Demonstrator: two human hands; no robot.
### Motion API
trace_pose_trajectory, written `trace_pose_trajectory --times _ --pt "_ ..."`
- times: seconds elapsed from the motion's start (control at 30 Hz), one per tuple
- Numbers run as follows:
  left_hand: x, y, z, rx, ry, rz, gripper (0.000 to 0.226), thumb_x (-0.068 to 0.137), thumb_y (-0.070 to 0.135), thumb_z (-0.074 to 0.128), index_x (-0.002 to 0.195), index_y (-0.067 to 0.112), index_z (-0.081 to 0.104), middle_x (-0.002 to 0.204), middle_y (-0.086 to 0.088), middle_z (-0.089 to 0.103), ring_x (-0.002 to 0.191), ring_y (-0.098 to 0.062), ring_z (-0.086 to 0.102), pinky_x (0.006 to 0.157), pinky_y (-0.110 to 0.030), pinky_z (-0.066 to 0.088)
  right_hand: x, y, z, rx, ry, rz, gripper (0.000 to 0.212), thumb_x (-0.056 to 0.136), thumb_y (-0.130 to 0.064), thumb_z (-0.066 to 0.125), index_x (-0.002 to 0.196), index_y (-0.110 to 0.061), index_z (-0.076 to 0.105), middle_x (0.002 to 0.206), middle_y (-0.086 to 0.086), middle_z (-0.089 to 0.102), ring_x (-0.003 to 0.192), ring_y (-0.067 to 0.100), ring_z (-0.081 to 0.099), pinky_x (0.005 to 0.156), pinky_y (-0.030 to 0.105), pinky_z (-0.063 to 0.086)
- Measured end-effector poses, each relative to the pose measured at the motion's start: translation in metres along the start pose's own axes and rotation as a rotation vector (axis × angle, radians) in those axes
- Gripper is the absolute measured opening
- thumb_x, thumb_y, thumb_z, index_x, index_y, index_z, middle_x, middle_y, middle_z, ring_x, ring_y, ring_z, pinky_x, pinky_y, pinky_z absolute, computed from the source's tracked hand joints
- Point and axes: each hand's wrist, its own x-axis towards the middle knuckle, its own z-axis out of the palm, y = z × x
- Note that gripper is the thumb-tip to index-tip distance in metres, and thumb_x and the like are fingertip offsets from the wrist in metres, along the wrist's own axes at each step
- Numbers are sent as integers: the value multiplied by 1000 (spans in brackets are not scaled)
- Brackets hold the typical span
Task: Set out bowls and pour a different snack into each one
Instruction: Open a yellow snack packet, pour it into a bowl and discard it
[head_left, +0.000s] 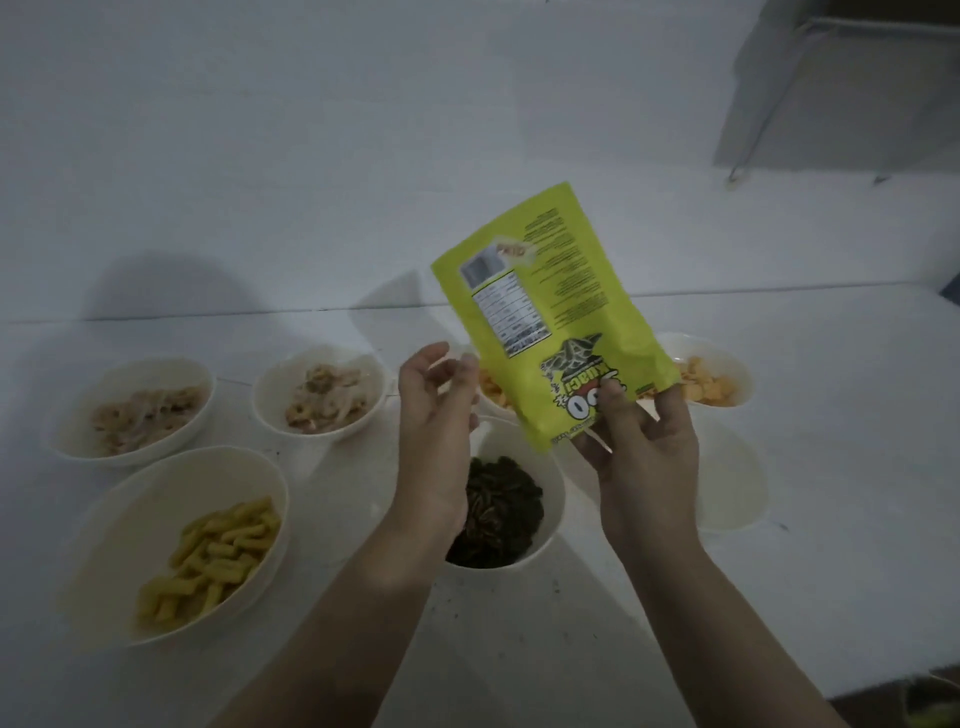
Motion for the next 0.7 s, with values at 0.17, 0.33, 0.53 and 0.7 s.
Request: trace_pose_trajectory --times 0.17,0.33,0.53,0.7 --pt "-18 -10 48 41 -151 35 10 98 17 54 91 25 54 82 11 58 69 -2 52 73 -28 41 5 -23 -38 -9 113 -61 14 100 -17 56 108 -27 61 81 -1 74 74 18 69 62 32 58" --pt "-39 -30 108 49 -306 -1 19 97 10 53 85 24 56 81 4 55 68 -9 47 67 -25 41 6 -53 -101 23 227 -116 14 100 -16 55 108 -25 61 80 -2 75 74 17 70 62 31 59" --pt "-98 -62 213 16 -497 -79 17 98 8 51 85 19 52 85 -1 53 63 -9 45 63 -22 39 -7 -109 -213 2 380 -196 20 100 -14 54 118 -21 60 83 -3 75 78 19 69 68 35 58" --pt "-160 -101 303 7 -638 -146 16 97 8 50 86 19 51 78 4 53 62 -10 45 62 -22 39 -21 -157 -319 -27 522 -278 16 100 -10 53 109 -21 61 85 -8 75 78 13 71 65 30 59"
